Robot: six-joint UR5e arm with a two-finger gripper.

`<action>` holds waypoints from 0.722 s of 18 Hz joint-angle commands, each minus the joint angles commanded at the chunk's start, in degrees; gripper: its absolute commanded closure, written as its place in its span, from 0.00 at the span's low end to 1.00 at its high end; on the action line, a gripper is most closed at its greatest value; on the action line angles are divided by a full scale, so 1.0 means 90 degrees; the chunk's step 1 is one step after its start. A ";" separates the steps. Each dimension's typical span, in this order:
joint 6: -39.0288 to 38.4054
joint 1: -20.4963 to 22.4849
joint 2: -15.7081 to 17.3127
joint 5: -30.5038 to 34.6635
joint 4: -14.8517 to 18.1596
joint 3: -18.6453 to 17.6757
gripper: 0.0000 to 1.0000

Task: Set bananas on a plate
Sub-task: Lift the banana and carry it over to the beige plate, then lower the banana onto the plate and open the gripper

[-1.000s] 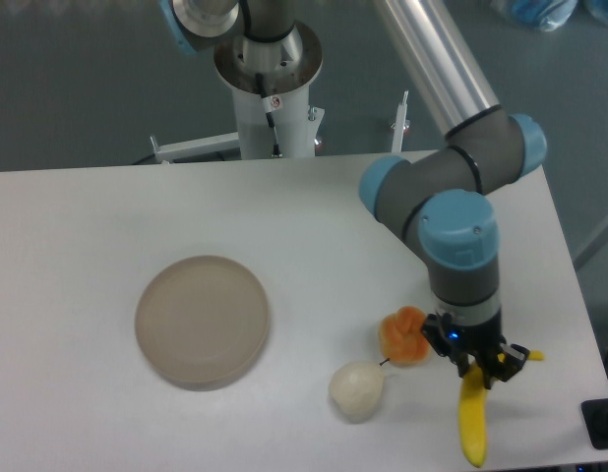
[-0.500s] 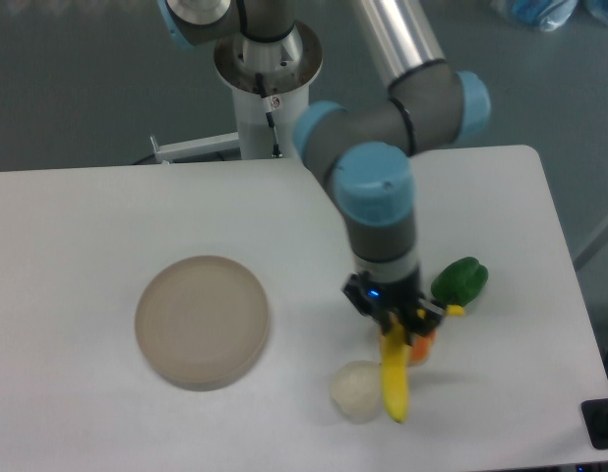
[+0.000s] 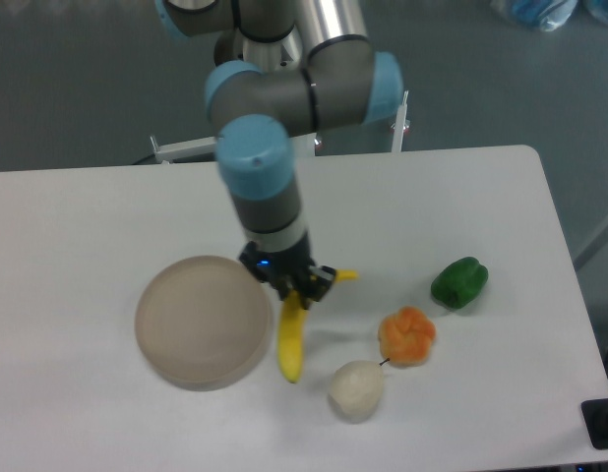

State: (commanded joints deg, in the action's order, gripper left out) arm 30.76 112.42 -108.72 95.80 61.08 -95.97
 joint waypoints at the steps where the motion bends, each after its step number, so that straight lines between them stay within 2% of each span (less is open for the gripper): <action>1: -0.0039 -0.0098 0.0000 -0.0010 -0.0010 -0.0127 0.61; 5: -0.0400 -0.0488 -0.0058 0.0000 -0.0078 -0.0411 0.61; 10: -0.0508 -0.0830 -0.0303 0.0068 -0.0166 -0.0479 0.61; 13: -0.0430 -0.0860 -0.0459 0.0088 -0.0263 -0.0480 0.61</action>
State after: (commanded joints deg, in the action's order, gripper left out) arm 26.89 104.68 -112.85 96.59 58.72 -100.28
